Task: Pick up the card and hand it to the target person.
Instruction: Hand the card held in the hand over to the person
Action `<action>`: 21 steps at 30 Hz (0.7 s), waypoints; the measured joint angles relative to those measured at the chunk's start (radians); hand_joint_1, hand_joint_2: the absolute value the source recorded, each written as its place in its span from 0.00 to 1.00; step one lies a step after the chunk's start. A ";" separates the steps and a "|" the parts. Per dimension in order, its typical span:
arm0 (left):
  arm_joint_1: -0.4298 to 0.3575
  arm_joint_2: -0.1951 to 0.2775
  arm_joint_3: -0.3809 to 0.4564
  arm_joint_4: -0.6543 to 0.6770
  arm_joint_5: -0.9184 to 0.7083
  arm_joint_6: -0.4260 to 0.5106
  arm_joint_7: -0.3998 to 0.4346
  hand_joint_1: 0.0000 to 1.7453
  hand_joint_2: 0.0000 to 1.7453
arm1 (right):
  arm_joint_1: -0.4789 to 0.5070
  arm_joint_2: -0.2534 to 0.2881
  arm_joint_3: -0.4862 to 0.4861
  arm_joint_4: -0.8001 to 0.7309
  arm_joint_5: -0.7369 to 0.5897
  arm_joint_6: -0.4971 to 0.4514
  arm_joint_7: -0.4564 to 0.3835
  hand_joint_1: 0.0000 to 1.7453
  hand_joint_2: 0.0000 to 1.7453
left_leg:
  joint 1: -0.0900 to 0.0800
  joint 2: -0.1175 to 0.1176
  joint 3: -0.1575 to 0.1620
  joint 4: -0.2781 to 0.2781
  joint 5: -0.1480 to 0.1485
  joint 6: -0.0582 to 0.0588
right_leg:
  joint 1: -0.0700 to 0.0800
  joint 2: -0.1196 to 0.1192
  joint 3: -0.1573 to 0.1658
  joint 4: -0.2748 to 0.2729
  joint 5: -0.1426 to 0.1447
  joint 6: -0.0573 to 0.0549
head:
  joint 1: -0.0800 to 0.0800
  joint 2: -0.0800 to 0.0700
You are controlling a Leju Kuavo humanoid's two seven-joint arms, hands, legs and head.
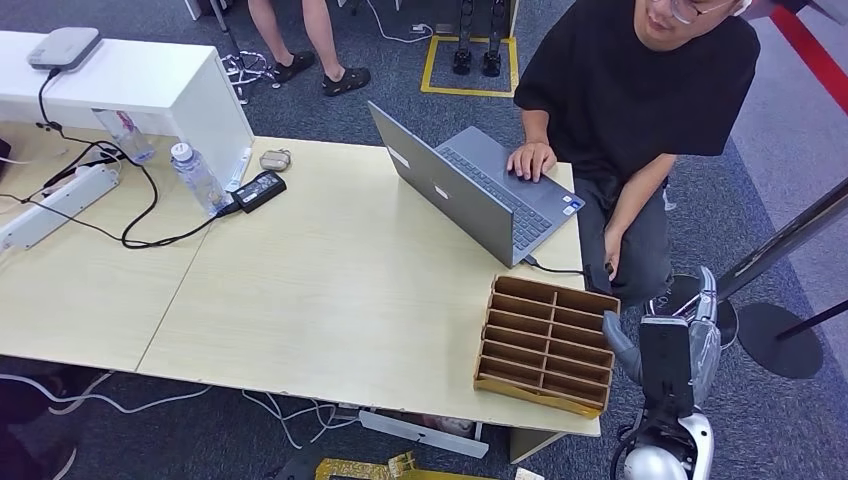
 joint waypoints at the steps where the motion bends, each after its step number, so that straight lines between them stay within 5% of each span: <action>1: 0.000 0.000 0.000 0.000 0.000 0.000 0.000 0.00 0.00 | 0.002 0.000 0.000 -0.003 0.000 0.000 0.000 0.00 1.00 | 0.000 0.000 0.000 0.000 0.000 0.000 | 0.000 0.000 0.000 0.000 0.000 0.000 | 0.000 0.000; 12: 0.000 0.000 0.000 0.000 0.003 0.001 0.000 0.00 0.00 | 0.014 0.003 0.000 -0.010 -0.034 -0.004 -0.014 0.00 1.00 | 0.000 0.000 0.000 0.000 0.000 0.000 | 0.000 0.000 0.000 0.000 0.000 0.000 | 0.000 0.000; 21: 0.000 0.001 0.002 0.000 0.022 0.003 -0.004 0.00 0.00 | 0.131 0.026 0.001 -0.020 -0.181 -0.077 -0.141 0.00 1.00 | 0.000 0.000 0.000 0.000 0.000 0.000 | 0.000 0.000 0.000 0.000 0.000 0.000 | 0.000 0.000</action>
